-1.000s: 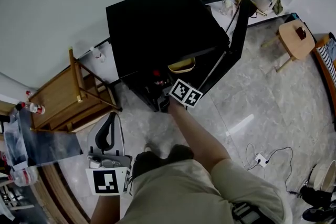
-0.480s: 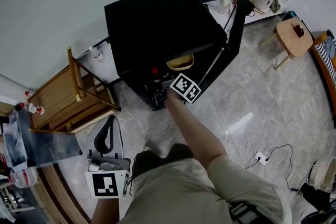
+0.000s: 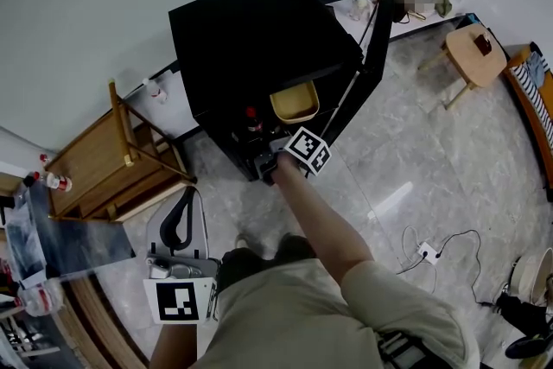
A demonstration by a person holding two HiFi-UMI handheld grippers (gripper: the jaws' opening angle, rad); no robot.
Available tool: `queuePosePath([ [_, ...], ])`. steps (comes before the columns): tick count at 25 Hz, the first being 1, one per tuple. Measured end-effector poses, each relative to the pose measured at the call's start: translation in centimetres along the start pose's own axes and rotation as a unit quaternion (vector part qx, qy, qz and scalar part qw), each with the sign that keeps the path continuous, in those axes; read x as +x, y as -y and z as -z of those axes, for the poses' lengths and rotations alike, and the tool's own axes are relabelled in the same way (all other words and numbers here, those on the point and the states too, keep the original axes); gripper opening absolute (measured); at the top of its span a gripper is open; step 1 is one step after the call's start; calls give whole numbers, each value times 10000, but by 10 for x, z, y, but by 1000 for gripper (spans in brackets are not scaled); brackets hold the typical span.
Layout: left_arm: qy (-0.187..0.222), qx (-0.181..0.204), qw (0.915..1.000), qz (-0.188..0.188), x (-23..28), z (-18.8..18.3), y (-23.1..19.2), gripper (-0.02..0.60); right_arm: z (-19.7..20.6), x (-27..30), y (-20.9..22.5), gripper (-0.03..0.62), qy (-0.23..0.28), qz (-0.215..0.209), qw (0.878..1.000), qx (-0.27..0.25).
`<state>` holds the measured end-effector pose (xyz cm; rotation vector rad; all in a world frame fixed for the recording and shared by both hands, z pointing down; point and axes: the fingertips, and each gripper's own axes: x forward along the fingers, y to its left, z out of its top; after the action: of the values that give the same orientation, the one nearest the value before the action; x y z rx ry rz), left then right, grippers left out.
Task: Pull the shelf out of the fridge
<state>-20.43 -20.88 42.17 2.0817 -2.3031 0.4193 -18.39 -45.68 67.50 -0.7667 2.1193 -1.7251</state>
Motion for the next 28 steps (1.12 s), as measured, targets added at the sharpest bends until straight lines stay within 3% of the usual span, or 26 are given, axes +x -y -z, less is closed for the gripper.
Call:
queuePosePath([
  [10,47,8,9995,319,-13,-13,10,6,9,-49,-11,11,121,-109,9991,389],
  [16,35,65,9985,534,-24,-14,15,6,12,-80,-15,6,214,-177,9994,225],
  [28,270,134,9925,1181,-45,-33,31,6,24,-178,-48,8,389,153,9988,265],
])
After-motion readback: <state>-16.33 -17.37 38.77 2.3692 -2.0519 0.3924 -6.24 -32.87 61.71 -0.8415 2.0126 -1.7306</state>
